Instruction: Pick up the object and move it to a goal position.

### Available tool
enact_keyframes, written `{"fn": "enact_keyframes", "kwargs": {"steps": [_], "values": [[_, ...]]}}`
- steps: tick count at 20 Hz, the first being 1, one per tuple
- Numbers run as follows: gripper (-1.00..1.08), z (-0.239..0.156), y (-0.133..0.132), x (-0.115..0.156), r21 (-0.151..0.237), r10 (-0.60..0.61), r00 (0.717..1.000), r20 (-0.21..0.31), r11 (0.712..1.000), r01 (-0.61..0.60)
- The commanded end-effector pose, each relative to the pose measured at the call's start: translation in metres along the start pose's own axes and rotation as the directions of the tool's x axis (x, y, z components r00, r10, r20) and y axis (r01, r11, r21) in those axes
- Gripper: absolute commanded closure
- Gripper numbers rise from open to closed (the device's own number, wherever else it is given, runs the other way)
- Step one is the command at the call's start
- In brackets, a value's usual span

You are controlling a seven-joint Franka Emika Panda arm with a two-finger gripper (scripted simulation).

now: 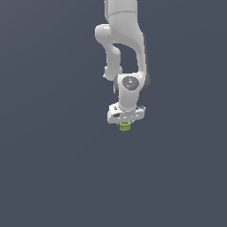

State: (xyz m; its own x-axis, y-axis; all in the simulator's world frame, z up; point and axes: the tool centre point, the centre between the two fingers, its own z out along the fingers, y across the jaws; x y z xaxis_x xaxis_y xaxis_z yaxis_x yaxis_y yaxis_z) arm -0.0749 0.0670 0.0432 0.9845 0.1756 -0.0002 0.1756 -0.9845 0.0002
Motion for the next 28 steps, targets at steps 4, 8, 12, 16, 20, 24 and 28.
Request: {"fn": "enact_keyframes", "kwargs": {"steps": [4, 8, 12, 16, 20, 24, 28], "values": [[1.08, -0.014, -0.001, -0.002, 0.0, 0.0, 1.0, -0.001, 1.0, 0.0], [1.08, -0.033, -0.001, -0.005, 0.0, 0.0, 1.0, -0.001, 1.0, 0.0], [1.08, -0.061, -0.003, -0.009, 0.0, 0.0, 1.0, -0.001, 1.0, 0.0], [1.08, -0.097, -0.004, -0.014, 0.0, 0.0, 1.0, -0.001, 1.0, 0.0], [1.08, -0.139, -0.007, -0.019, 0.0, 0.0, 1.0, -0.001, 1.0, 0.0], [1.08, -0.183, -0.009, -0.025, 0.0, -0.001, 1.0, -0.001, 1.0, 0.001], [1.08, -0.225, -0.011, -0.03, 0.001, -0.001, 1.0, 0.0, 1.0, 0.001]]}}
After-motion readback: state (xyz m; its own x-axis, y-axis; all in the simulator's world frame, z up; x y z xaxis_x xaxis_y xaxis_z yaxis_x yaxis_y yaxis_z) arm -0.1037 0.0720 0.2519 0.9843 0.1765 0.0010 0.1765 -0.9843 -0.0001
